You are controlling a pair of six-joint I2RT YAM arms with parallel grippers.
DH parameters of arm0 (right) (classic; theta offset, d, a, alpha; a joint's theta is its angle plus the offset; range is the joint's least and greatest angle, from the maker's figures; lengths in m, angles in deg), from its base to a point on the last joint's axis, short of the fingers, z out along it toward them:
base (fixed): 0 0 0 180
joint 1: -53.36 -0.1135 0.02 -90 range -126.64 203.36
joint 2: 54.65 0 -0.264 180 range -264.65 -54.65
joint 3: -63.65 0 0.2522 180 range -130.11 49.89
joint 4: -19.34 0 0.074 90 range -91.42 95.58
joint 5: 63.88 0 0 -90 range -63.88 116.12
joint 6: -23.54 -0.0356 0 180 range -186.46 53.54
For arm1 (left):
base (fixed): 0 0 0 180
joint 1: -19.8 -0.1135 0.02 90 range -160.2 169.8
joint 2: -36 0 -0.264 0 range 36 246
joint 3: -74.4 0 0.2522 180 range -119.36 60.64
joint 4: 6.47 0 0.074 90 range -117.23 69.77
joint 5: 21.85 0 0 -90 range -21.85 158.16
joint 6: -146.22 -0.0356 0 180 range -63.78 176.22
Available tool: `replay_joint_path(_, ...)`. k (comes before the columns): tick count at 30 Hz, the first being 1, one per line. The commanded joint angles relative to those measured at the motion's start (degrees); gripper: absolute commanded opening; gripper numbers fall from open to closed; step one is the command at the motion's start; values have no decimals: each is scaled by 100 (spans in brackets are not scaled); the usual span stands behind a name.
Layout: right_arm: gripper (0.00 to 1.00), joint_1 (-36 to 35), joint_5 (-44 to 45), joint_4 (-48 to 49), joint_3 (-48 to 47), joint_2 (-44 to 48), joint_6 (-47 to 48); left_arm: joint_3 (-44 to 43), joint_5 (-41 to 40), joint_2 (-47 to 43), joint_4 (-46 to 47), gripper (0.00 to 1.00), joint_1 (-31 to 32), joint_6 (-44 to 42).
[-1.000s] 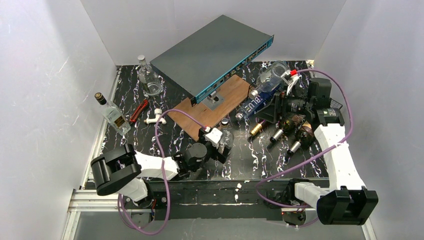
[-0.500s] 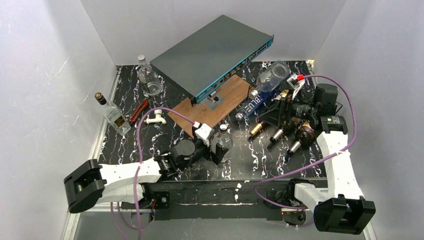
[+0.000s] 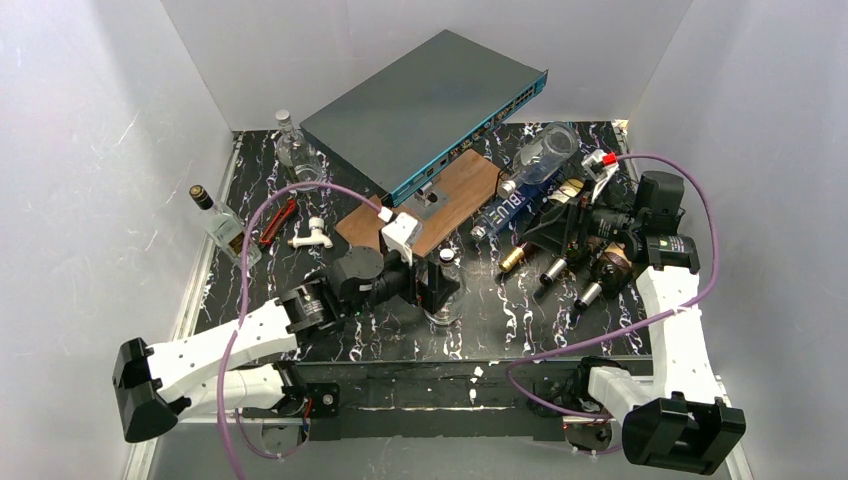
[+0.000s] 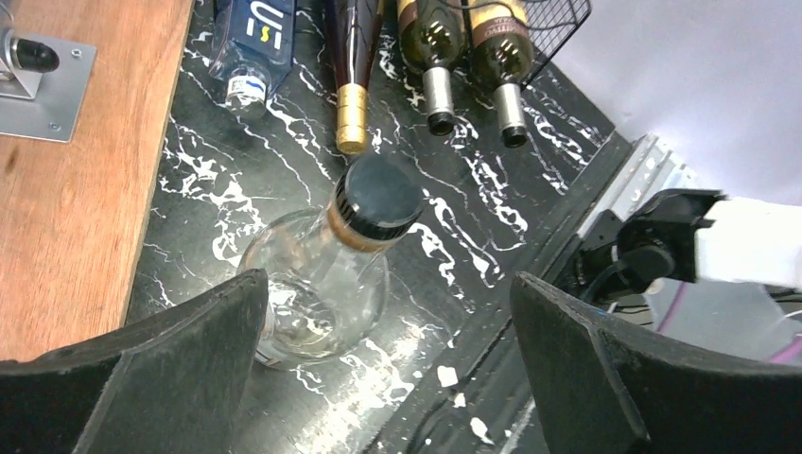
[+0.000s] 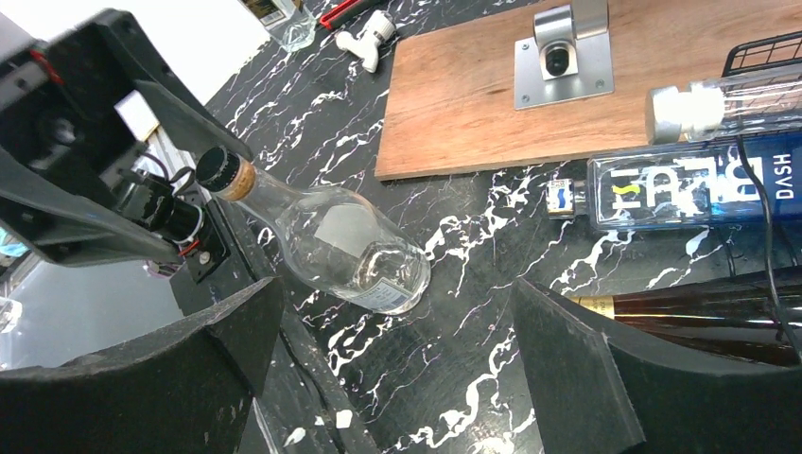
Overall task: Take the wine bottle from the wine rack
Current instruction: Place the wine bottle at the center of the board, then move the wine bottle to the center of the board.
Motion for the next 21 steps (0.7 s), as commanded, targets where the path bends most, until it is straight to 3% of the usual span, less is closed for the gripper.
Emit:
replay_joint_path(1,99,112,-208,139,117,79,216,-1043,-33,34,-2210,98,-45,469)
replay_joint_path(11,98,215,-289,147,136,-34,319,-2451,-607,850,-3523,98,-25,612)
replay_joint_path(21,98,296,-354,287,245,-44,270,-3437,-1778,1991,-3902,98,357,717)
